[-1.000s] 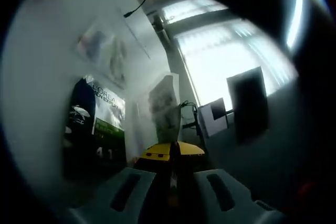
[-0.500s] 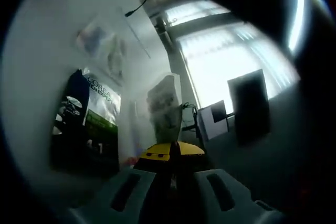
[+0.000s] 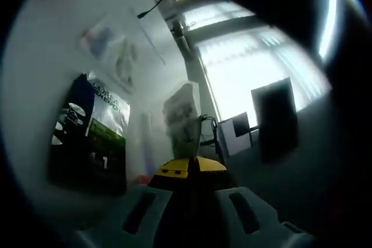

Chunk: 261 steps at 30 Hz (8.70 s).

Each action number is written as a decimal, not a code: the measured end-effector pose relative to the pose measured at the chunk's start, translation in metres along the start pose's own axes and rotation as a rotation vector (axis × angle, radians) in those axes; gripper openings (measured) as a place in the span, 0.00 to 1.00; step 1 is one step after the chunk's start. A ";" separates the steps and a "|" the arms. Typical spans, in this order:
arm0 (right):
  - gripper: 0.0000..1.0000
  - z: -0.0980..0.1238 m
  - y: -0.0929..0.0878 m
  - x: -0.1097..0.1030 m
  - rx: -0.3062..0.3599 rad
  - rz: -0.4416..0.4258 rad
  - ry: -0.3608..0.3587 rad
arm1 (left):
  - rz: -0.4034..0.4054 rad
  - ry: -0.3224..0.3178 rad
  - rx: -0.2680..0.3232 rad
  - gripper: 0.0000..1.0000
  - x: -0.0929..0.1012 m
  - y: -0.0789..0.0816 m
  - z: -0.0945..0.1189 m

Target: Clip sheet goods on table flip sheet goods clip sheet goods scan sheet goods put sheet goods back to table

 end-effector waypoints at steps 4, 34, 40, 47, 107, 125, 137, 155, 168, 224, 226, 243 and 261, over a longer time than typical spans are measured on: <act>0.04 0.000 -0.002 0.003 -0.008 -0.006 -0.021 | -0.018 0.001 0.000 0.00 0.000 0.002 -0.001; 0.00 0.002 -0.008 0.017 0.029 -0.180 -0.068 | -0.303 -0.134 0.093 0.04 0.011 0.009 0.016; 0.00 0.003 -0.012 0.023 0.044 -0.235 -0.059 | -0.381 -0.133 0.145 0.04 0.006 0.006 0.025; 0.00 0.006 -0.014 0.029 0.053 -0.287 -0.056 | -0.401 -0.101 0.194 0.04 -0.014 0.016 0.035; 0.00 0.040 -0.073 0.071 0.024 -0.695 -0.278 | -0.807 0.235 0.573 0.08 -0.122 0.061 0.050; 0.00 0.047 -0.099 0.065 0.024 -0.859 -0.350 | -0.890 0.349 0.633 0.08 -0.133 0.071 0.058; 0.00 0.037 -0.110 0.051 -0.023 -0.899 -0.297 | -0.876 0.308 0.617 0.11 -0.136 0.067 0.057; 0.00 0.035 -0.129 0.043 -0.085 -0.880 -0.304 | -0.921 0.345 0.627 0.11 -0.137 0.067 0.058; 0.00 0.032 -0.136 0.040 -0.132 -0.833 -0.312 | -0.923 0.347 0.630 0.11 -0.137 0.066 0.058; 0.21 0.043 -0.120 0.047 -0.167 -0.731 -0.312 | -0.953 0.353 0.628 0.12 -0.135 0.065 0.057; 0.21 0.044 -0.120 0.048 -0.164 -0.729 -0.318 | -0.954 0.353 0.629 0.12 -0.135 0.065 0.057; 0.22 0.057 -0.122 0.061 -0.167 -0.693 -0.376 | -0.963 0.357 0.631 0.12 -0.135 0.064 0.057; 0.14 0.066 -0.129 0.072 -0.164 -0.692 -0.401 | -0.968 0.361 0.634 0.12 -0.135 0.064 0.058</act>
Point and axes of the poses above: the point that each gripper's makers call its tool centre point, and the gripper's own axes: z roughly backward along the fingers, x roughly to its right, y roughly out of its top, the point moved 7 cm from there along z, roughly backward along the fingers, and after that the axes turned 13 degrees about y, right-handed, at the moved point
